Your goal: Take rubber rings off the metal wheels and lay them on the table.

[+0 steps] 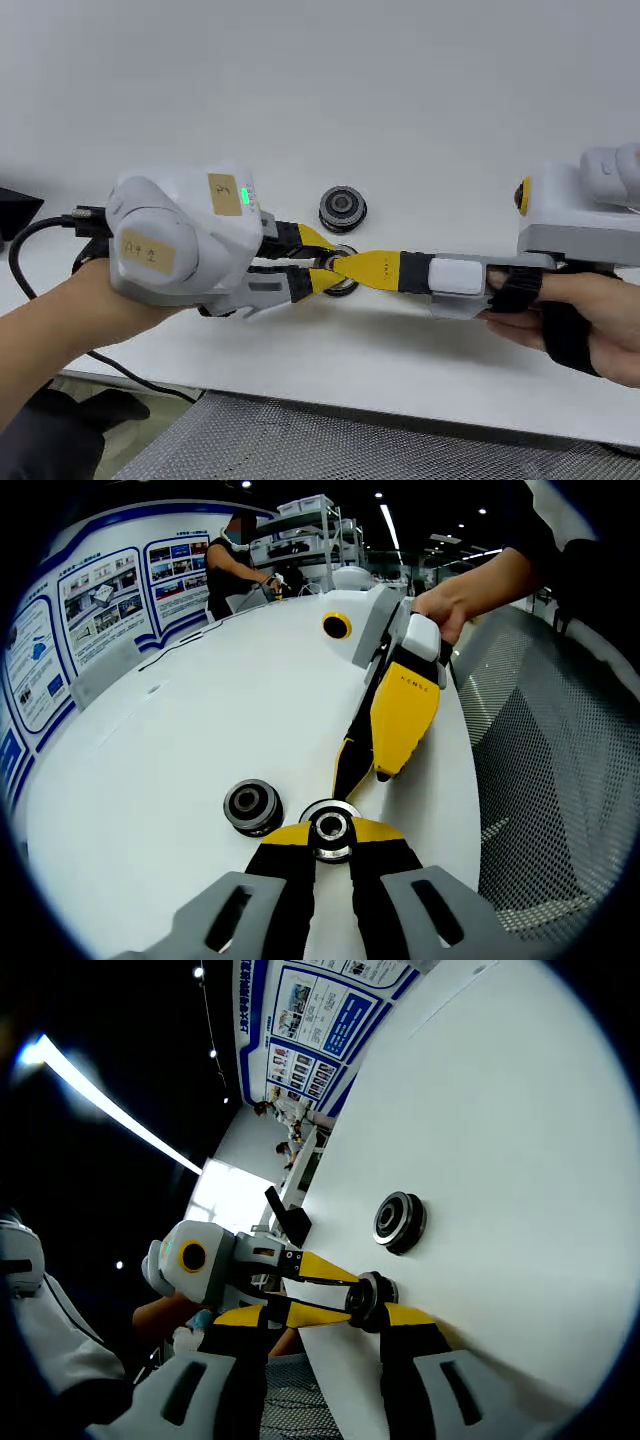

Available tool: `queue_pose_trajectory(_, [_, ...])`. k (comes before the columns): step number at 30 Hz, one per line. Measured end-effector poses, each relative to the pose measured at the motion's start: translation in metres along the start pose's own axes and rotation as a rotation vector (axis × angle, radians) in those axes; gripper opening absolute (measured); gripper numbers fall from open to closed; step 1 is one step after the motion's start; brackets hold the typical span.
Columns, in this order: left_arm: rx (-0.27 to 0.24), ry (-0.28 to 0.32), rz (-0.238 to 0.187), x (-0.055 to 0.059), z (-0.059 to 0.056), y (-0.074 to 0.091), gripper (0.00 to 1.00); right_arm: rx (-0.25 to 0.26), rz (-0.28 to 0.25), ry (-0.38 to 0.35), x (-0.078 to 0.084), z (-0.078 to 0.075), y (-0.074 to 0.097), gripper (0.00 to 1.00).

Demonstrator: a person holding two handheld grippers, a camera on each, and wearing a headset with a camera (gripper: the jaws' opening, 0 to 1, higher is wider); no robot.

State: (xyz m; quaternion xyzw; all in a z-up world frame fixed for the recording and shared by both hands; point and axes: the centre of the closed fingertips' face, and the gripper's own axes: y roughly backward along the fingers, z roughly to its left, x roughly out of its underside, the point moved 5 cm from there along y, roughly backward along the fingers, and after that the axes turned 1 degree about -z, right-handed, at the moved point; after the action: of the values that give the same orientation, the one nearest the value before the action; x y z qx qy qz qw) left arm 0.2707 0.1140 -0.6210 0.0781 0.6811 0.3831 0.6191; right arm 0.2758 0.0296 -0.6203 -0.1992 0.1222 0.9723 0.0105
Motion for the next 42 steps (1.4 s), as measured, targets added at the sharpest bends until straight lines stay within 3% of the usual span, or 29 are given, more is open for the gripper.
queue_pose_trajectory(12, [-0.003,0.0,-0.006,0.001,0.0,0.0,0.12,0.106,0.005,-0.047,0.0,-0.02,-0.001,0.15])
queue_pose_trajectory(21, [-0.005,0.0,-0.002,0.001,0.001,0.0,0.12,0.131,0.008,-0.066,0.0,-0.024,-0.001,0.08])
queue_pose_trajectory(42, [-0.005,0.0,-0.003,0.002,0.002,0.0,0.12,0.145,0.012,-0.061,-0.001,-0.024,0.0,0.03])
